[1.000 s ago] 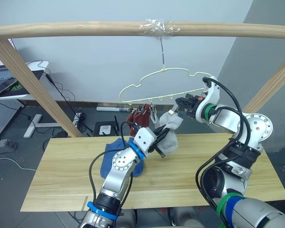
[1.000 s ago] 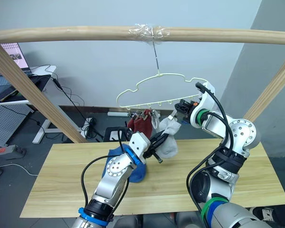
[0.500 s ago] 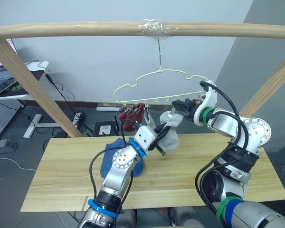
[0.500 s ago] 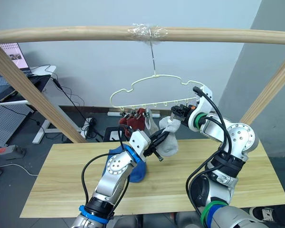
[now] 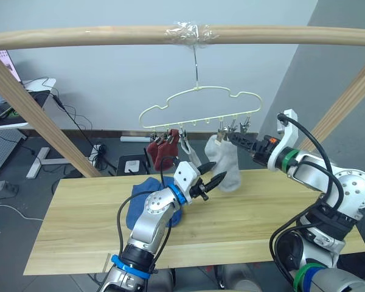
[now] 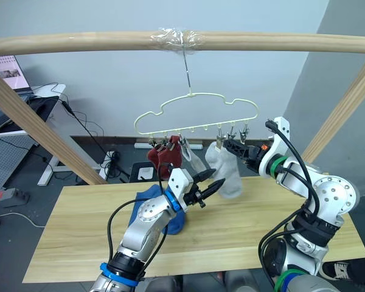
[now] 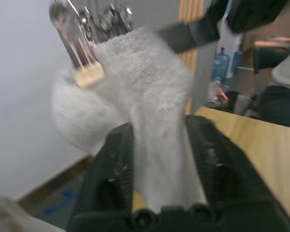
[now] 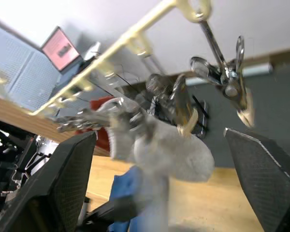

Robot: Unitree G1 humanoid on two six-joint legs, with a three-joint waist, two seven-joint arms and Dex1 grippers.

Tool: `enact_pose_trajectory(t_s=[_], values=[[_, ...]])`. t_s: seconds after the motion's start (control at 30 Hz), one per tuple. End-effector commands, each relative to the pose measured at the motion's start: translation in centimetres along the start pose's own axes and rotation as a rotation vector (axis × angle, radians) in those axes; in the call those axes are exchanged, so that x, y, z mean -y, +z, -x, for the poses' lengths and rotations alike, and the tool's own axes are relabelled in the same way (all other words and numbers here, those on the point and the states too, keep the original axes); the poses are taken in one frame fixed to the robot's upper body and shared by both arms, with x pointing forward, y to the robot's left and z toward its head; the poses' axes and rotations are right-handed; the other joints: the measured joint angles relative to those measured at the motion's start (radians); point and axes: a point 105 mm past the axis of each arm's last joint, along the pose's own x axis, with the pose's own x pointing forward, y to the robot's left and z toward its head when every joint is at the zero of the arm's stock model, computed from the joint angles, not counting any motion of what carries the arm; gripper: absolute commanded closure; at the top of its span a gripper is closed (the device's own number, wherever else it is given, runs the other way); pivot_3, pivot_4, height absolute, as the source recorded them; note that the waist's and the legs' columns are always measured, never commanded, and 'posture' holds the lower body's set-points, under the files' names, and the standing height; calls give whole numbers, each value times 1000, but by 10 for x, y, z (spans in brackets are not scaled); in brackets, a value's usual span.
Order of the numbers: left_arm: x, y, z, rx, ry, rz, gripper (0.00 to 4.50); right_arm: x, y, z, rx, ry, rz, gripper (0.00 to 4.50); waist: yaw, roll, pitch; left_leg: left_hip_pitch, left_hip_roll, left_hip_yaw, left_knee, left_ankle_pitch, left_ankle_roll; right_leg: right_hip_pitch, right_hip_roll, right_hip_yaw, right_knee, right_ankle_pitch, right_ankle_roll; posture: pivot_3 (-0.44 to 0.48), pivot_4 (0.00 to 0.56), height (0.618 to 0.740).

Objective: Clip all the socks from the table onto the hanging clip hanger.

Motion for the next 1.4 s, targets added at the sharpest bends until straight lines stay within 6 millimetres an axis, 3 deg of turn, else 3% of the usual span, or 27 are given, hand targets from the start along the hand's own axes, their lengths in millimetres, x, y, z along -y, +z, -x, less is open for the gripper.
enact_pose_trajectory(t_s=[0.03,0.17,0.27,0.43,0.53,0.63,0.7,1.0,1.4], values=[[-4,14,8,20,-13,41,1180,-15,-5,12,14,33,134,0,-5,0,0,-1,0,0,0,0,0,-1,0,0,0,0,0,-165,149,740],[-14,17,29,-37,7,50,18,-12,-22,10,31,-40,278,0,-15,1,1,-3,0,1,0,0,0,-5,0,2,1,0,0,-154,150,740],[-23,21,45,-98,46,51,18,-5,-28,4,87,-113,382,0,-23,1,1,-3,1,2,0,0,0,-6,1,2,1,0,0,-147,151,740],[-36,37,66,-145,97,-49,0,-1,-30,-8,211,-211,556,1249,-25,0,1,-3,1,2,0,0,0,-6,1,2,1,0,0,-110,153,740],[-35,63,72,-54,103,-106,0,-6,-24,-16,298,-231,601,1249,-22,0,2,-3,1,2,0,0,0,-6,1,2,1,0,0,-106,156,740],[-31,77,75,-5,106,-127,0,-8,-20,-22,354,-248,607,1761,-11,0,2,-3,1,2,0,0,0,-6,1,2,1,0,0,-103,156,740],[-28,83,77,17,102,-121,0,-8,-16,-27,380,-258,617,2422,-4,0,2,-3,1,2,0,0,0,-6,1,3,1,0,0,-93,154,740],[-25,87,76,36,114,-129,0,-4,5,-51,467,-309,615,2422,17,0,2,-3,1,2,0,0,0,-6,1,2,2,1,-2,-63,145,740],[-22,87,78,36,123,-142,0,10,18,-70,491,-390,582,2422,23,0,2,-3,1,2,0,0,0,-6,0,2,4,3,-5,-36,138,740]])
